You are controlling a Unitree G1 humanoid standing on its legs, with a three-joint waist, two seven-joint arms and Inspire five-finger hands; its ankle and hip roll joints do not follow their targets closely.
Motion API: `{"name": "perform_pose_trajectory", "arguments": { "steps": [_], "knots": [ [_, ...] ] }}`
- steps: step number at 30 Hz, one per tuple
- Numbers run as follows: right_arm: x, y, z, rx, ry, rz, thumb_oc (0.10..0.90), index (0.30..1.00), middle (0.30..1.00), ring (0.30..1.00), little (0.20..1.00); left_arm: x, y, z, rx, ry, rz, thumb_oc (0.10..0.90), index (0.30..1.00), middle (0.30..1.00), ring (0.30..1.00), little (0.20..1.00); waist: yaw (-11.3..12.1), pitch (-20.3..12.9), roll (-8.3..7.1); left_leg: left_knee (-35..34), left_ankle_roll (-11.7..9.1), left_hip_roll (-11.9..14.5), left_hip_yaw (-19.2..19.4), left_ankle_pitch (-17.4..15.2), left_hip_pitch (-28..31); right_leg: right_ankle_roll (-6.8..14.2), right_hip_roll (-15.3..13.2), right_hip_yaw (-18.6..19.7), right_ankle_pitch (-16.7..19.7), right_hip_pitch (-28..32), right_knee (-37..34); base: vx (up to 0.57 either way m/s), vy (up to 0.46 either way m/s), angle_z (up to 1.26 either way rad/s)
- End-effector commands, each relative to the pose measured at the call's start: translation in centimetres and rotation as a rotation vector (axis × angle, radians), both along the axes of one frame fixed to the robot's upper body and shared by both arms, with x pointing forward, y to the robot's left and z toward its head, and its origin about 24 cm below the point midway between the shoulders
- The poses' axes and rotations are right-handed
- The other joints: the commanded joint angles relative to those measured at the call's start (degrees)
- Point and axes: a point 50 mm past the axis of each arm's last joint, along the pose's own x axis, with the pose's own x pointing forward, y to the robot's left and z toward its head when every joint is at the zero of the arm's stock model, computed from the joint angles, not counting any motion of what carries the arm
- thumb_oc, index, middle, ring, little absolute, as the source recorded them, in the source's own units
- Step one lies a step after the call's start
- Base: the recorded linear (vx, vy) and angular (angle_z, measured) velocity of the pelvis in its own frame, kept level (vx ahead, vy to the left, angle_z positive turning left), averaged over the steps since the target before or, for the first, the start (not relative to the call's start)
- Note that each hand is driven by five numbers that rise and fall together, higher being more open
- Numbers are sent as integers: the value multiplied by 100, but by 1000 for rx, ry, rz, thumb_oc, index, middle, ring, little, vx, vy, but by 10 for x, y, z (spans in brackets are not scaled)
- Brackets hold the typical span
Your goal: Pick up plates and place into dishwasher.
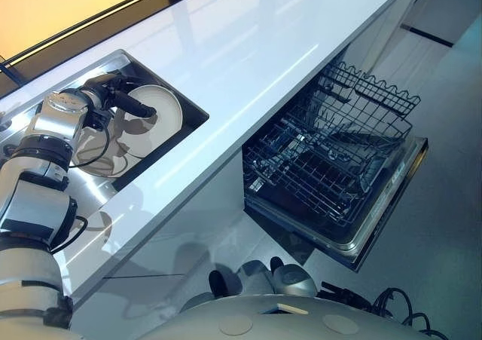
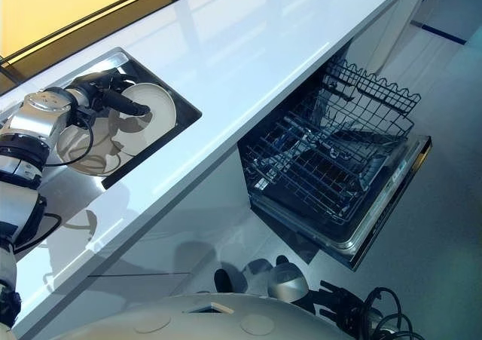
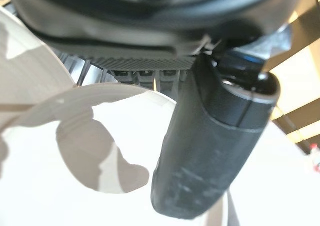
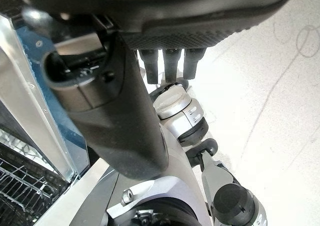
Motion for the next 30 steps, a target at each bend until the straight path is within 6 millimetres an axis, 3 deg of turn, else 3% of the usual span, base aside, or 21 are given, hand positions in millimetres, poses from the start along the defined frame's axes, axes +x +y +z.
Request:
{"name": "perform_pose_trajectory", "arguments": {
  "steps": [1,7,9,10,11,12,23,30],
  "knots": [
    [2,-9,4,-11,-15,23,800,900,900,900,900,10,2,82,90,-162,-33,800,900,900,900,900,9,-149,175,540,444,-531,374,-1001,-60,428,392,320,217,-664,400,0,0,0],
    [6,-10,4,-12,-23,11,800,900,900,900,900,7,-8,65,-59,-15,-147,800,900,900,900,900,90,-96,204,518,433,-542,315,-966,-68,421,388,270,247,-635,333,-36,-8,2],
    [7,-10,4,-13,-27,6,800,900,900,900,900,7,-15,60,-183,-12,-192,325,493,493,493,425,127,-85,223,501,427,-544,294,-956,-60,414,386,242,243,-614,310,-43,-9,1],
    [8,-10,5,-13,-27,5,800,900,900,900,900,6,-18,59,-221,-12,-210,218,401,401,401,318,141,-85,233,495,424,-545,283,-953,-57,410,384,226,239,-606,304,-32,-6,1],
    [8,-11,5,-13,-27,5,800,900,900,900,900,7,-19,59,-237,-17,-218,193,380,380,380,293,146,-87,237,492,423,-546,277,-952,-54,409,384,217,238,-601,302,-36,-15,4],
    [8,-10,4,-14,-28,3,800,900,900,900,900,7,-24,61,-303,-34,-252,100,300,300,300,200,173,-91,250,475,412,-544,258,-938,-43,400,386,190,236,-579,282,-27,-15,6],
    [9,-8,3,-12,-15,24,800,900,900,900,900,8,-44,84,-542,-184,-379,100,300,300,300,200,291,-240,311,340,348,-519,106,-885,77,310,460,88,165,-385,170,-16,-35,7],
    [14,-5,3,-3,-12,41,800,900,900,900,900,8,-43,93,-563,-243,-382,100,300,300,300,200,347,-346,350,242,310,-497,23,-861,158,248,509,15,114,-246,61,-24,-29,1]
  ]
}}
